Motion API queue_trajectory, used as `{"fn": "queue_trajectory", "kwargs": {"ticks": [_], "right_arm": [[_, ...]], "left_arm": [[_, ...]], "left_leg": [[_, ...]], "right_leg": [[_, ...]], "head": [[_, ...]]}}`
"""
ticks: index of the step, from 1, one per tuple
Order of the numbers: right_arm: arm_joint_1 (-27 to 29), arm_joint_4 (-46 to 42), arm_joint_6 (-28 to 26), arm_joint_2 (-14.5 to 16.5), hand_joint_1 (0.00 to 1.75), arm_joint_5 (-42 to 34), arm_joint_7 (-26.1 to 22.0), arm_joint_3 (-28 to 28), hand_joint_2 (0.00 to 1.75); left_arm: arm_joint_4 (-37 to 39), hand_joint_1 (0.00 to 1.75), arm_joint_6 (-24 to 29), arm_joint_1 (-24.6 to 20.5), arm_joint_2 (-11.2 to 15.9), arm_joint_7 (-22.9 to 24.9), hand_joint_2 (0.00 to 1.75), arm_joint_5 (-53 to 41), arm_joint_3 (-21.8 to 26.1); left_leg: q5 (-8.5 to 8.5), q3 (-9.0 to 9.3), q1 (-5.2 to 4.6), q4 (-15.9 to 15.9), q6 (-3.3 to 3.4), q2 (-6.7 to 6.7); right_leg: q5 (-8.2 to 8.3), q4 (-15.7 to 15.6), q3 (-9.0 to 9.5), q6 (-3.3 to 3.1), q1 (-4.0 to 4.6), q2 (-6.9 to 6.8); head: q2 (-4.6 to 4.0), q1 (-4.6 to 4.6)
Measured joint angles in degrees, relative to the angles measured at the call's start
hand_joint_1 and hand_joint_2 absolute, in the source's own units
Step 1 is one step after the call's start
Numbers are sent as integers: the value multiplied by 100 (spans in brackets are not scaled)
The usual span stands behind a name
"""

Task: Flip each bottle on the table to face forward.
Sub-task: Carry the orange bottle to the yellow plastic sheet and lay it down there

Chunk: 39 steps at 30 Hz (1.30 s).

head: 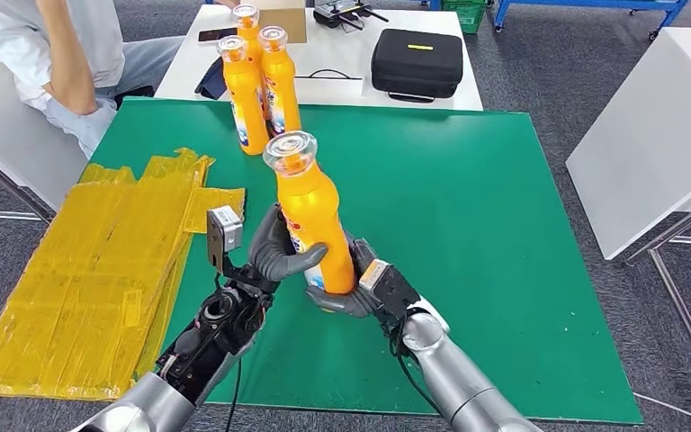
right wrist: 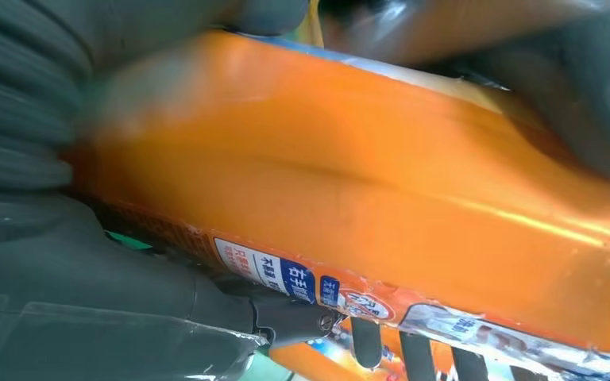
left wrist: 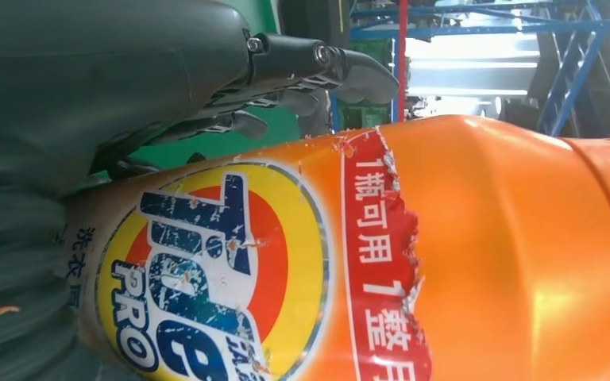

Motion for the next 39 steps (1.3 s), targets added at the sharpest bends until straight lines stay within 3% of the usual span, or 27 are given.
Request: {"fn": "queue_trajectory", "kwargs": {"ticks": [4, 31, 32, 35, 36, 39], "right_arm": [[-91, 180, 85, -1, 175, 27, -3, 30, 175], [-161, 604, 22, 85, 171, 259, -38, 6, 175], [-161, 604, 22, 85, 161, 259, -38, 6, 175], [-134, 579, -72, 90, 32, 337, -41, 0, 175], [-83, 500, -199, 89, 0, 424, -35, -10, 175], [195, -11, -518, 27, 0, 530, 39, -63, 175]], "left_arm": [[31, 171, 71, 53, 2, -14, 175, -7, 33], [4, 175, 254, 227, -1, 17, 175, -155, 140], [4, 175, 254, 227, -1, 17, 175, -155, 140], [-15, 175, 309, 230, -1, 17, 175, -156, 156], [-56, 175, 408, 233, -1, 10, 175, -178, 180], [-231, 175, 778, 224, 8, -27, 175, -235, 321]], "left_leg": [[0, -1, 0, 0, 0, 0], [-1, -2, -1, 0, -1, 3], [-1, -2, -1, 0, -1, 3], [-1, -1, 0, 0, -1, 3], [-1, -2, 0, 0, -1, 2], [-1, -3, 1, 0, -1, 1]], "right_leg": [[-1, 0, -1, -1, 0, 0], [-1, 0, -6, -1, 0, 2], [-1, 0, -6, -1, 0, 2], [-1, 0, -6, -1, 0, 2], [-1, 0, -6, -1, 0, 1], [-1, 0, -7, -2, 0, 0]], "head": [[0, 2], [0, 3], [0, 3], [0, 2], [0, 2], [0, 1]]}}
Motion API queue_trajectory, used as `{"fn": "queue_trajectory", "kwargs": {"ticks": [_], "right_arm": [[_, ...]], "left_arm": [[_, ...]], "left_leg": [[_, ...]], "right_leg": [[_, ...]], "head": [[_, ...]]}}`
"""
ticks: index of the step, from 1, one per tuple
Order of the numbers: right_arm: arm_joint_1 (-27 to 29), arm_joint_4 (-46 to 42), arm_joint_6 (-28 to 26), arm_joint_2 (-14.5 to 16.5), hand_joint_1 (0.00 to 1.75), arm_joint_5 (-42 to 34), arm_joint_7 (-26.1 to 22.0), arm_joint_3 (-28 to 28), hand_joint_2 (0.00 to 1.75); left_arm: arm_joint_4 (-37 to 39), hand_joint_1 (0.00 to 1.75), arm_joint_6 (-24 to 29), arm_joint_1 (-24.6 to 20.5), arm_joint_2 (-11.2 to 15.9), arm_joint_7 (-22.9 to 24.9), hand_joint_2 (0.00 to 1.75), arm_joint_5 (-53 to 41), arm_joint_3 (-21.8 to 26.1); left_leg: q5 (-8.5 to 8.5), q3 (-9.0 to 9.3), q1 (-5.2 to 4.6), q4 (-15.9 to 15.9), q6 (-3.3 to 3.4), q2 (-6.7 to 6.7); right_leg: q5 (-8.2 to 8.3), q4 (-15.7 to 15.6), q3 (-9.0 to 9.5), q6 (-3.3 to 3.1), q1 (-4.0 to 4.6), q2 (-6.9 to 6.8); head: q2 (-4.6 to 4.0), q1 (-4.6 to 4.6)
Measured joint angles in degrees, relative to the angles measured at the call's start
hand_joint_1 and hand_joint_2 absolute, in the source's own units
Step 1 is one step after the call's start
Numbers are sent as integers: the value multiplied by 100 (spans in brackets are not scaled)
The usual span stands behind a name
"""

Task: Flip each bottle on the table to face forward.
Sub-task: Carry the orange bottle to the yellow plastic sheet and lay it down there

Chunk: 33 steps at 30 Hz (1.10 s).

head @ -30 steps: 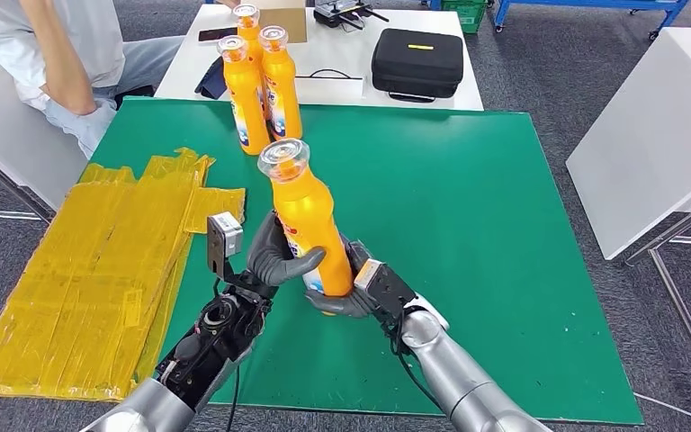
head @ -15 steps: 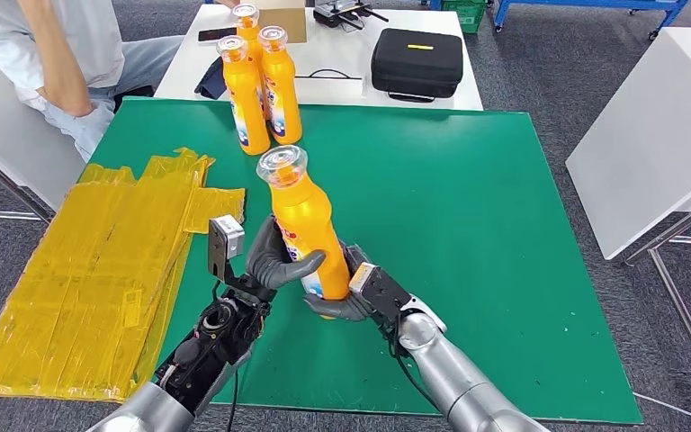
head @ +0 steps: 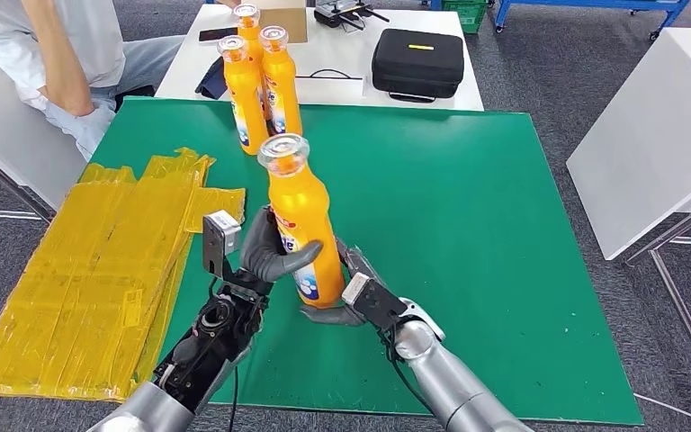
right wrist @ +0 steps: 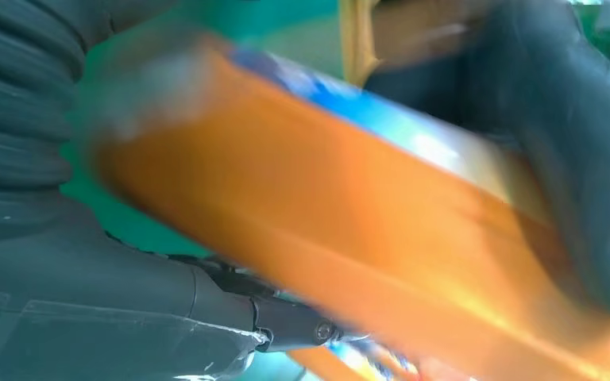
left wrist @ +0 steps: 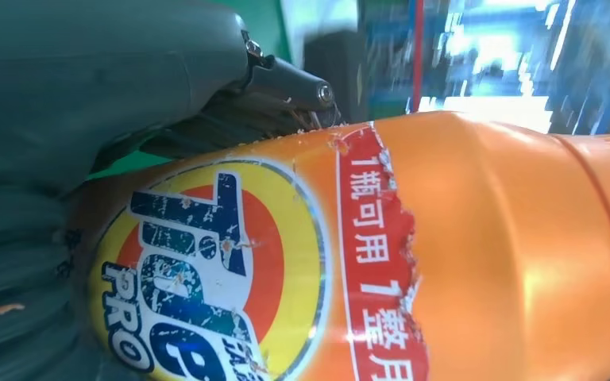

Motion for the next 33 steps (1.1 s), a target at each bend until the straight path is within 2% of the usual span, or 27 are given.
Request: {"fn": "queue_trajectory", "kwargs": {"ticks": [4, 8, 10, 14, 18, 19, 20, 21, 23, 24, 25, 27, 28, 29, 30, 33], "right_arm": [[465, -1060, 187, -228, 0, -408, 118, -114, 175], [934, -2161, 318, -486, 0, -758, 275, -261, 0], [1149, -2687, 375, -608, 0, -990, 373, -366, 0], [1514, -3547, 283, -849, 0, -1147, 496, -552, 0], [1707, -4037, 228, -1014, 0, -1162, 516, -659, 0], [1742, -4118, 203, -1037, 0, -1162, 521, -674, 0], [1785, -4194, 174, -1058, 0, -1170, 533, -689, 0], [1838, -4274, 146, -1080, 0, -1196, 556, -706, 0], [1952, -4432, 150, -1123, 0, -1277, 621, -757, 0], [2000, -4506, 183, -1146, 0, -1324, 659, -791, 44], [2031, -4565, 227, -1163, 0, -1361, 693, -827, 87], [2057, -4655, 323, -1188, 0, -1407, 753, -916, 175], [2057, -4688, 366, -1193, 0, -1413, 774, -966, 175], [2058, -4718, 401, -1196, 0, -1402, 792, -1021, 175], [2060, -4747, 435, -1196, 0, -1376, 807, -1073, 175], [2064, -4840, 486, -1189, 0, -1213, 845, -1202, 175]], "left_arm": [[-39, 175, -72, -96, 51, 27, 175, 332, 307], [113, 175, -503, -277, 125, 100, 175, 978, 702], [213, 175, -503, -334, 161, -12, 175, 1120, 918], [282, 175, 391, -380, 295, -515, 175, 415, 1339], [283, 175, 736, -388, 405, -639, 175, 54, 1577], [283, 175, 963, -388, 427, -704, 175, -165, 1602], [283, 175, 1374, -390, 458, -768, 175, -553, 1600], [292, 175, 2042, -399, 503, -760, 175, -1217, 1561], [360, 175, 3529, -434, 626, -399, 175, -3227, 1415], [429, 175, 4064, -469, 697, -92, 175, -4560, 1348], [541, 175, 4327, -516, 759, 216, 175, -5988, 1305], [952, 175, 4404, -655, 872, 735, 175, -8883, 1263], [1248, 175, 4397, -722, 918, 961, 175, -9906, 1236], [1564, 175, 4380, -788, 962, 1181, 175, -10533, 1209], [1858, 175, 4352, -854, 1007, 1378, 175, -10795, 1180], [2587, 175, 4169, -1111, 1142, 1915, 175, -10519, 1033]], "left_leg": [[0, -3, 0, 0, 0, 0], [-1, -5, 0, 0, -1, -3], [-1, -5, 0, 0, -1, -3], [-4, -4, 0, 0, -5, 2], [-3, -6, 1, 0, -5, -2], [-3, -6, 1, 0, -5, -1], [-4, -5, 1, 0, -5, 0], [-4, -5, 1, 0, -5, 1], [-4, -4, 0, 0, -5, 1], [-4, -4, 0, 0, -5, -2], [-3, -4, 0, 0, -5, -7], [-3, -4, 0, -1, -5, -18], [-2, -4, 0, -1, -5, -16], [-2, -5, 0, -1, -6, -5], [-2, -7, -1, -1, -7, 9], [-1, -7, -2, -1, -8, 35]], "right_leg": [[0, 0, -3, 0, 0, 0], [-1, 0, -3, -1, 0, -2], [0, 0, -4, 0, 0, -1], [1, 0, -7, -1, 0, 1], [0, 0, -6, -2, 0, -1], [0, 0, -7, -2, 0, 0], [0, 0, -7, -2, 0, 0], [0, 0, -7, -2, 0, 0], [0, 0, -7, -2, 0, 1], [-1, 0, -6, -2, 0, -1], [-2, -1, -5, -2, -1, -4], [-4, -1, 0, -1, -1, -11], [0, -1, -1, -4, -1, -10], [6, 0, -6, -8, -1, -2], [12, 0, -13, -11, -1, 8], [20, 0, -24, -17, 0, 27]], "head": [[0, 2], [0, 1], [0, 2], [0, 1], [0, 1], [0, 1], [0, 1], [0, 1], [0, 0], [0, 0], [0, -1], [0, 3], [0, 3], [0, 7], [0, 8], [0, 5]]}}
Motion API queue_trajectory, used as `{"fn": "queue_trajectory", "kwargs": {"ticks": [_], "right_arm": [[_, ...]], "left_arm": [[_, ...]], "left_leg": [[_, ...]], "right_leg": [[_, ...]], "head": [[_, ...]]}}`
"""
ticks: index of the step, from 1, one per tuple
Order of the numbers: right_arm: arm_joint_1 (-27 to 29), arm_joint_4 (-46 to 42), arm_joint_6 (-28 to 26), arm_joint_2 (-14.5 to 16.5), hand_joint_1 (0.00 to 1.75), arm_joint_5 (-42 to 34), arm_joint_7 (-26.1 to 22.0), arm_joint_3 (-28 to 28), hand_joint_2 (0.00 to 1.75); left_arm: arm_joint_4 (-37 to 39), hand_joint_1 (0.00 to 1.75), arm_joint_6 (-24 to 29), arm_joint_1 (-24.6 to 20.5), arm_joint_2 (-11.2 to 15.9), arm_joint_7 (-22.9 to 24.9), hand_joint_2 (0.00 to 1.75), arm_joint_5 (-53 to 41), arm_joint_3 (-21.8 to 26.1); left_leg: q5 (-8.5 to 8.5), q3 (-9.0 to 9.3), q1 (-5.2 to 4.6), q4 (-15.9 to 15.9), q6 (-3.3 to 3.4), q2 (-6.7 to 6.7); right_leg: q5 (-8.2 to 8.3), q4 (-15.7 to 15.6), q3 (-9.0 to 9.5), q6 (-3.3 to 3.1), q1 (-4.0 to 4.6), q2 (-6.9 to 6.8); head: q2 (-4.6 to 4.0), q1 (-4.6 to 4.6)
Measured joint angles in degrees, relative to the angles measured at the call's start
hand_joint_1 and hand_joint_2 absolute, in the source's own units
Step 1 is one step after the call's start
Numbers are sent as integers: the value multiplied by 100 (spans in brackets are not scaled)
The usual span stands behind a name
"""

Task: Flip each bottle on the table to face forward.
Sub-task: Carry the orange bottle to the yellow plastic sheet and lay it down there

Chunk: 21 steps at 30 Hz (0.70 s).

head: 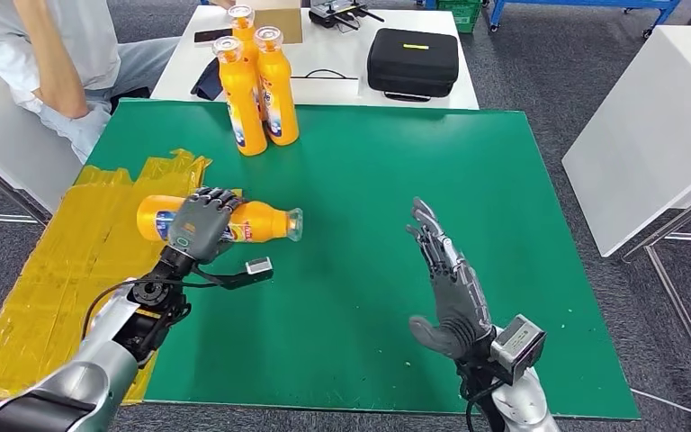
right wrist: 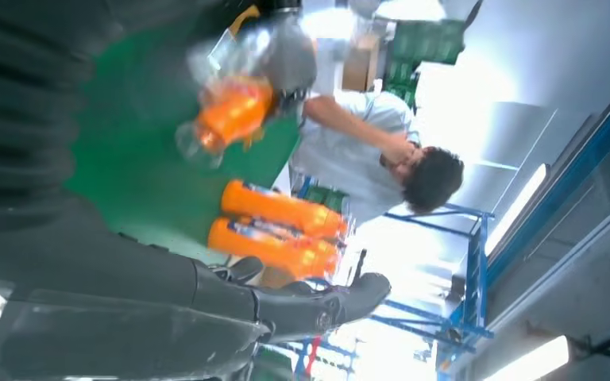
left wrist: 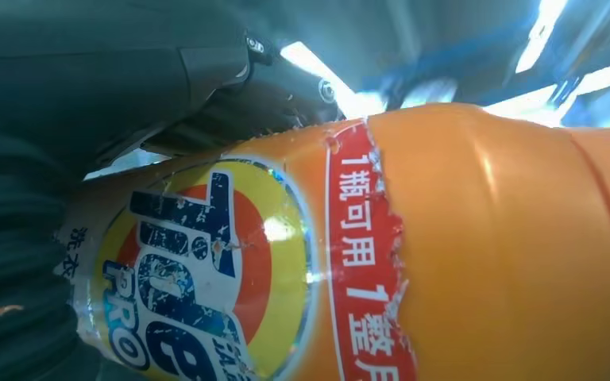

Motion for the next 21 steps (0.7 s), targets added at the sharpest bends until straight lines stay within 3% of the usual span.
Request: {"fn": "queue_trajectory", "kwargs": {"ticks": [3, 13, 14, 17, 18, 21], "right_arm": [[0, -94, 4, 14, 0, 109, 11, -68, 175], [0, -198, 50, 80, 0, 180, 40, -202, 175], [0, -200, 73, 96, 0, 199, 52, -218, 175], [0, -200, 116, 148, 0, 247, 81, -263, 175], [-1, -200, 126, 165, 0, 264, 92, -279, 175], [-3, -200, 168, 223, 0, 341, 143, -310, 175]], "left_arm": [[522, 175, -204, -200, 149, 317, 175, 239, -271], [1341, 170, -663, -462, 389, 589, 175, 313, -525], [1385, 143, -703, -468, 425, 711, 175, 314, -531], [1488, 17, -726, -483, 523, 1099, 175, 308, -568], [1516, 0, -719, -486, 547, 1271, 175, 302, -588], [1578, 0, -599, -493, 605, 2055, 175, 294, -673]], "left_leg": [[4, 0, 5, 0, -3, 0], [3, -7, 11, 0, -6, -1], [3, -7, 11, 0, -6, -1], [4, -7, 12, -1, -6, -3], [4, -8, 14, -1, -7, -3], [7, -10, 18, -1, -11, -3]], "right_leg": [[-1, 0, 1, -1, 4, -1], [-4, 2, -2, -4, 8, 0], [-4, 2, -3, -5, 9, -1], [-5, 2, -4, -6, 10, -2], [-6, 3, -4, -6, 11, -2], [-5, 4, -5, -6, 15, -2]], "head": [[0, 1], [0, 3], [0, 2], [0, 2], [0, 3], [0, 3]]}}
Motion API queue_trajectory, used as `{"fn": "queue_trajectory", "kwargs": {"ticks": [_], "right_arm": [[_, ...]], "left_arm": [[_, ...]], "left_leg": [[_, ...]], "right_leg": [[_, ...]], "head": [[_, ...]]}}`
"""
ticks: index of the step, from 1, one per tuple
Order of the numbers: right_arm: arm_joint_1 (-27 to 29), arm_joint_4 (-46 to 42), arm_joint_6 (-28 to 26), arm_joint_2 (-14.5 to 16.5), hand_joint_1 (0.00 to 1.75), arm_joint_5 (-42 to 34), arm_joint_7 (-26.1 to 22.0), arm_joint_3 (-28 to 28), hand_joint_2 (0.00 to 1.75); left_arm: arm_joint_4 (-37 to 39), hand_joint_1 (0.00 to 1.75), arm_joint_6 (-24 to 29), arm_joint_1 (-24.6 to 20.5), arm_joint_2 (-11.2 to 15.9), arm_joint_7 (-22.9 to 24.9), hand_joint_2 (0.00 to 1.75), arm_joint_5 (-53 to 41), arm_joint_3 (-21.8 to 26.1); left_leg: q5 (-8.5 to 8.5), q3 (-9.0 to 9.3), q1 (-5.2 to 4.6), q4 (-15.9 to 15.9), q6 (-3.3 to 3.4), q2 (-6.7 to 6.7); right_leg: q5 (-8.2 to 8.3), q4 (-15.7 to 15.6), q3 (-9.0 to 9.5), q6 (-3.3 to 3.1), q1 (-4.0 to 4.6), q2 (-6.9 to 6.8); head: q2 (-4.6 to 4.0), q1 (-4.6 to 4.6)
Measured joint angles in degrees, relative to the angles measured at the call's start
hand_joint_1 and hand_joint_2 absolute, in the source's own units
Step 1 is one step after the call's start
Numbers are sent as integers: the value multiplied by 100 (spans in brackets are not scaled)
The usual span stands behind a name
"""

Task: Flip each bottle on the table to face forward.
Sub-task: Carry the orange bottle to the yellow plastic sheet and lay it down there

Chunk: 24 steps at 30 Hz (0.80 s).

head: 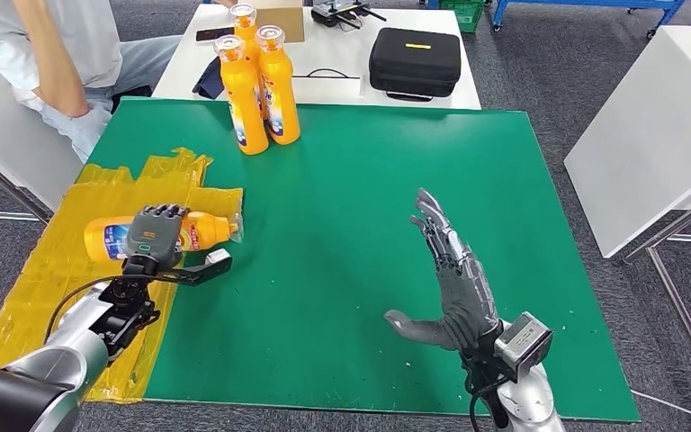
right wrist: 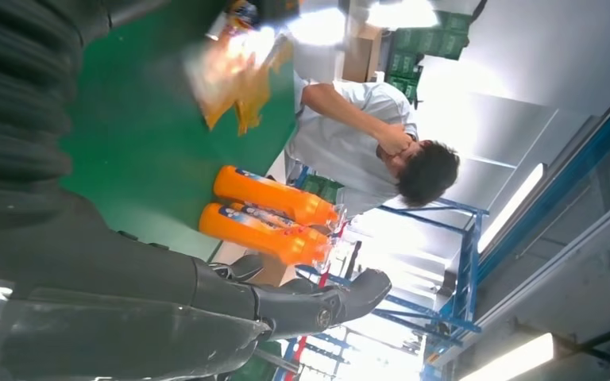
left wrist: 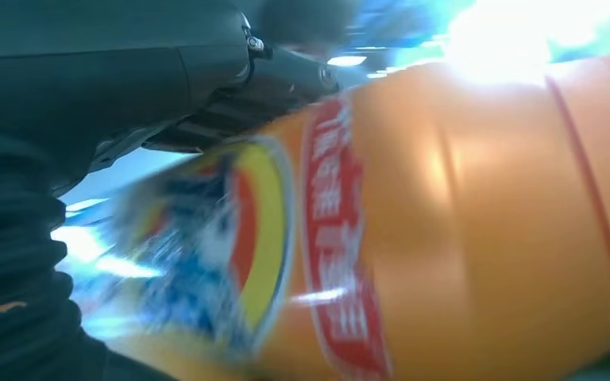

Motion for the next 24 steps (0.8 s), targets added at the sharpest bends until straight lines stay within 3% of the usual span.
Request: {"fn": "queue_trajectory", "kwargs": {"ticks": [5, 8, 15, 24], "right_arm": [[-19, 0, -72, 93, 0, 117, 128, -4, 175], [-42, 2, -295, 129, 0, 210, 240, -5, 175], [-60, 23, -672, 136, 0, 357, 367, -14, 175], [-68, 38, -680, 136, 0, 363, 381, -32, 175]], "left_arm": [[30, 0, 512, -44, 97, 1275, 175, 0, -160], [-63, 0, 782, -50, 164, 1811, 175, -2, -215], [-981, 0, 824, 182, 239, 1692, 175, -2, -42], [-1391, 0, 824, 292, 241, 1650, 175, -7, 105]], "left_leg": [[1, 0, 1, 0, -1, -2], [1, 0, 1, 0, -1, -2], [0, 0, 1, 0, -1, -16], [1, 0, 4, 0, -2, -20]], "right_leg": [[0, 0, 1, 0, 1, 0], [0, 0, 1, -1, 1, 0], [-1, 0, 4, 0, 1, -5], [-1, 0, 4, -1, 3, -5]], "head": [[0, -1], [0, -1], [0, 0], [0, 0]]}}
